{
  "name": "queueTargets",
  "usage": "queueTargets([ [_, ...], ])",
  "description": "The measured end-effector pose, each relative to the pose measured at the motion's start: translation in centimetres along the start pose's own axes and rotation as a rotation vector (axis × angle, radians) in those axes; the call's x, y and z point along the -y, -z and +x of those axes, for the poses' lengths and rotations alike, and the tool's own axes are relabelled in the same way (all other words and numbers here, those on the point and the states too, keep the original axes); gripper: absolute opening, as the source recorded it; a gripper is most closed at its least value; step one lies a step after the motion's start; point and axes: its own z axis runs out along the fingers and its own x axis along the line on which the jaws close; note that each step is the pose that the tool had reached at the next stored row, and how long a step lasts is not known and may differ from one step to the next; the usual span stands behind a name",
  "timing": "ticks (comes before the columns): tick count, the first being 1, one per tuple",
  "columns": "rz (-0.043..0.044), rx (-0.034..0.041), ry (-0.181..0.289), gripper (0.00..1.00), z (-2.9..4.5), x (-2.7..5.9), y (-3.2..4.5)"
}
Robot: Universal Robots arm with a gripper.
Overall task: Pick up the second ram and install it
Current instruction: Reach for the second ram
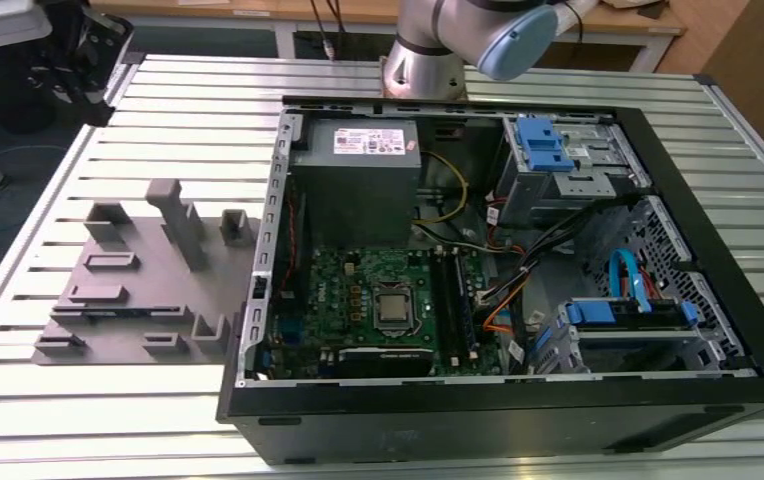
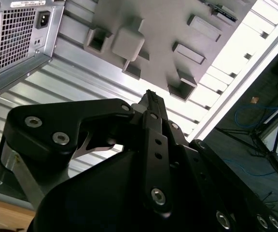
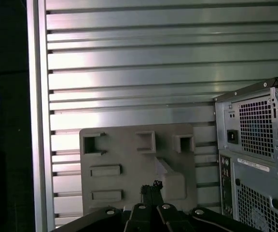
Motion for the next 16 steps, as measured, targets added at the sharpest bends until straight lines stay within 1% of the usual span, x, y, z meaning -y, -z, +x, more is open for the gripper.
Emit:
queueTargets([
  [9, 0.0, 0.0, 0.0, 0.07, 1.62, 0.23, -0.24],
  [11, 0.0, 0.0, 0.0, 0.07, 1.87, 0.36, -0.36],
  [14, 0.0, -0.0001, 0.0, 0.07, 2.23, 0.65, -0.64],
  [16, -0.0001, 0.0, 0.0, 0.07, 2.49, 0.89, -0.99],
])
